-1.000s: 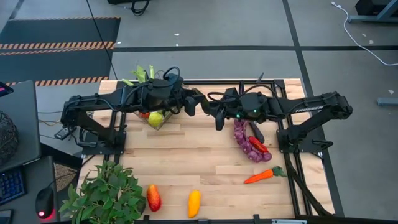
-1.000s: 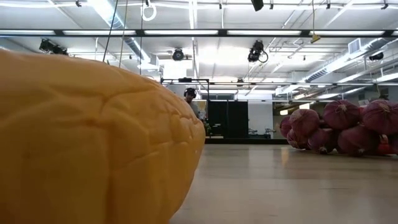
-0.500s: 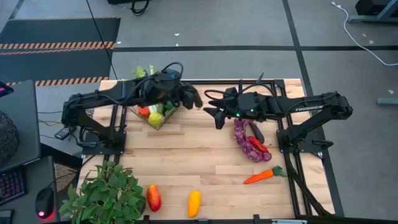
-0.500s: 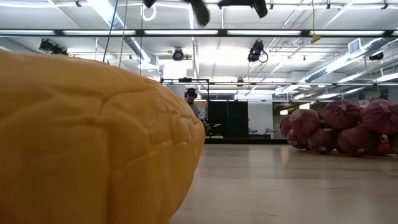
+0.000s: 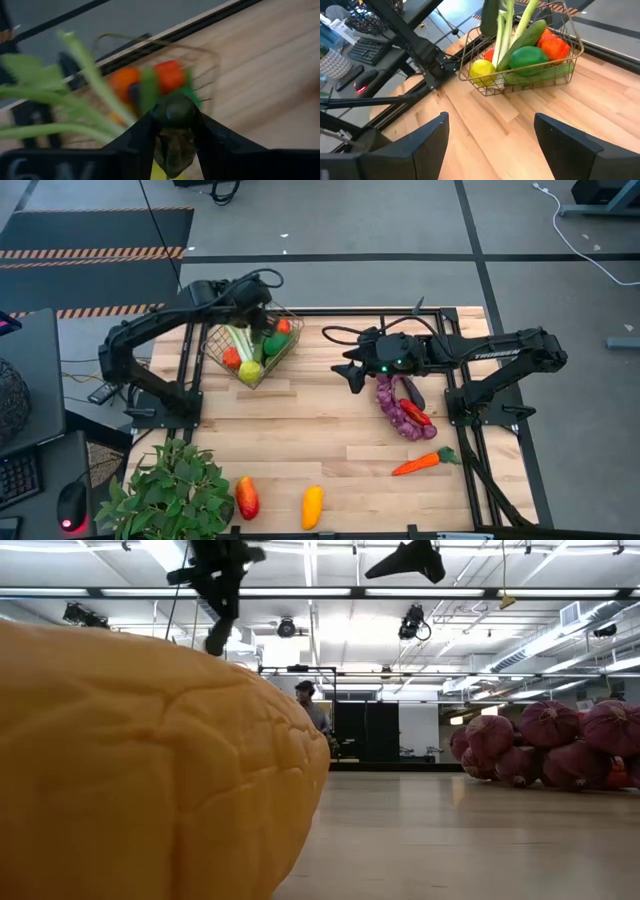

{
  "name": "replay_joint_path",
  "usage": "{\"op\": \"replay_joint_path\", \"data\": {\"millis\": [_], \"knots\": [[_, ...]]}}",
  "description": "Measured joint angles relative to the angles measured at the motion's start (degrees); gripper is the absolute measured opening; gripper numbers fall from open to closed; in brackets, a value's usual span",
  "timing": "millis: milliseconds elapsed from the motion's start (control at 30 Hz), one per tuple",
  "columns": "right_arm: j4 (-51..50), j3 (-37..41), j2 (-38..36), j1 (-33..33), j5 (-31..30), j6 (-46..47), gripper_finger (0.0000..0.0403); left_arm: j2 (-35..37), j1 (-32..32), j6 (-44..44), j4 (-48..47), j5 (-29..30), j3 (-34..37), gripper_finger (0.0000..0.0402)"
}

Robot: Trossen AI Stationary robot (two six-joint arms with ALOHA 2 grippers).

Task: Build produce basket
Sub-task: Put the green chili pepper into the wire basket, then put the red mango into the wire basket

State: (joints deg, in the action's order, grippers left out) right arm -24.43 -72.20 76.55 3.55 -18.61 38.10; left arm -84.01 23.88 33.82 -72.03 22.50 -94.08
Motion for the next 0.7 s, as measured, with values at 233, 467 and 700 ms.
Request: {"op": "replay_joint_path", "data": {"millis": [233, 467, 700], "knots": [[0.38, 0.00, 0.00, -0.77, -1.75, 0.50, 0.0294, -1.10, 5.35, -4.77, -6.45, -2.75, -0.02, 0.0172], [0.37, 0.00, 0.00, -1.25, -0.85, 0.56, 0.0295, -2.42, 4.73, -4.79, -6.94, -4.86, -0.01, 0.0286], [-4.21, -0.02, 0.00, -0.12, 4.50, 3.97, 0.0295, -2.25, -0.74, -2.52, -7.46, -12.95, 0.00, 0.0336]]}}
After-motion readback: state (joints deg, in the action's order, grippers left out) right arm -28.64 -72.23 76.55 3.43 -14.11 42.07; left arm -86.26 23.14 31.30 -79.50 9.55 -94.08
